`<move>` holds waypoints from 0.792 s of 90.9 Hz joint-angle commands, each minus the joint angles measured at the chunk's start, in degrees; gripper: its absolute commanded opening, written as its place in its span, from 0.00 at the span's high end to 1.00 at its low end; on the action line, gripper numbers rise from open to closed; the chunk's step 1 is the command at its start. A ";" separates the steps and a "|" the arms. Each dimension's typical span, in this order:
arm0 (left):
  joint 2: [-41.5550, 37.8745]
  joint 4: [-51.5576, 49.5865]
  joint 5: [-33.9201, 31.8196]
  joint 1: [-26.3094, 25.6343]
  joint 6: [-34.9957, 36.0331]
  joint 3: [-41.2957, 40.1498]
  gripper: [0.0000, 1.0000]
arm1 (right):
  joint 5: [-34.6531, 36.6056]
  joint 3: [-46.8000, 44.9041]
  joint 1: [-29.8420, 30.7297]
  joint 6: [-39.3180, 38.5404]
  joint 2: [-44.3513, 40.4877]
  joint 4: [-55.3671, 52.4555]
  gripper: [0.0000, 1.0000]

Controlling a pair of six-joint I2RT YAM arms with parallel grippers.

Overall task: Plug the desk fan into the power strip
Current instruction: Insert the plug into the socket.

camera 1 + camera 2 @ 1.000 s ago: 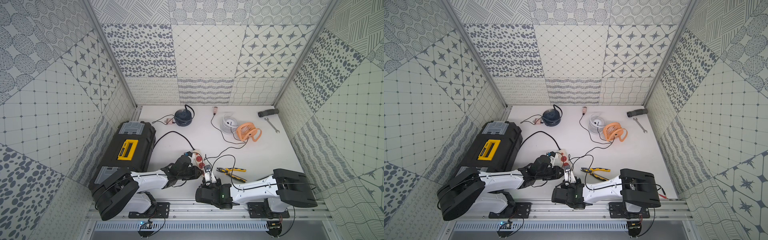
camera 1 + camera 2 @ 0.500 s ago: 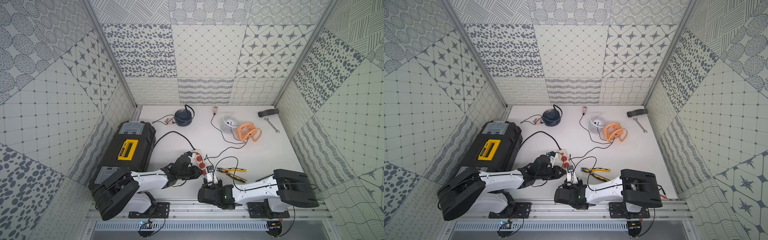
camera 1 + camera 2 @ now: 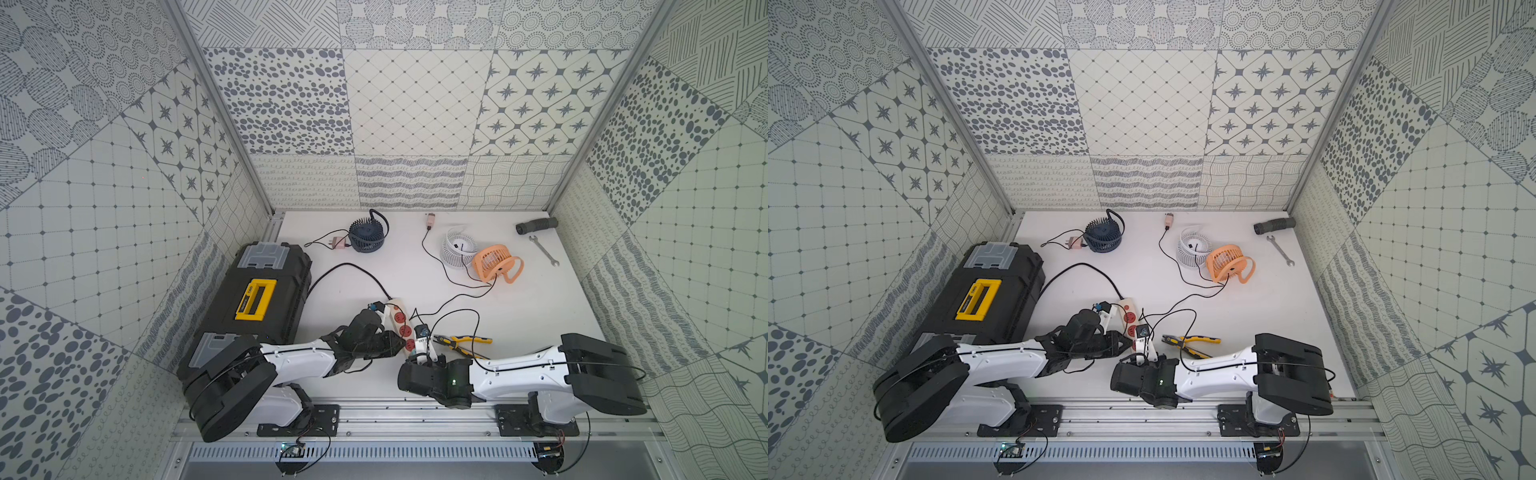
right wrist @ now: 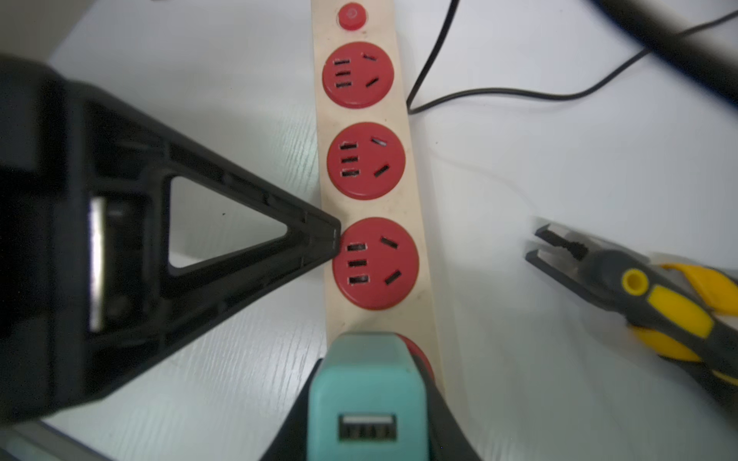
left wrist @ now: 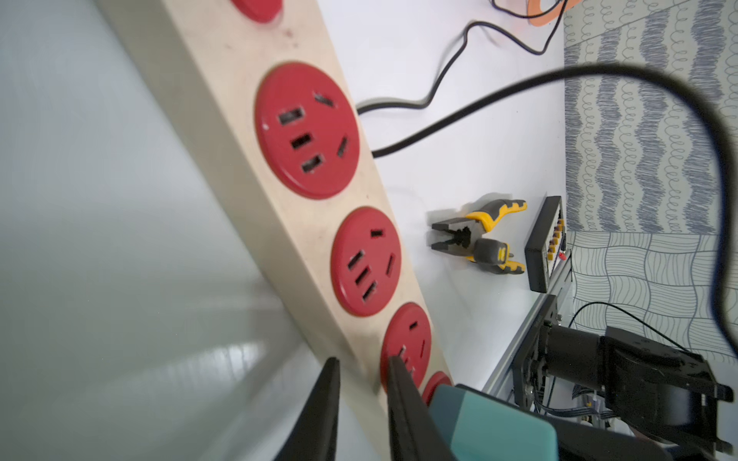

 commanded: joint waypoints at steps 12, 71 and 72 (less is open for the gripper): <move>-2.11 -5.15 -1.42 0.39 4.74 2.30 0.72 | -15.56 8.56 -1.38 -6.68 -3.18 -22.23 0.29; -30.70 -32.75 -13.86 0.34 24.57 8.46 0.29 | -1.22 15.38 -17.81 -22.16 -25.17 -25.91 0.03; -31.10 -33.39 -14.13 0.34 24.99 8.80 0.28 | -1.57 15.32 -18.86 -22.49 -25.17 -25.90 0.03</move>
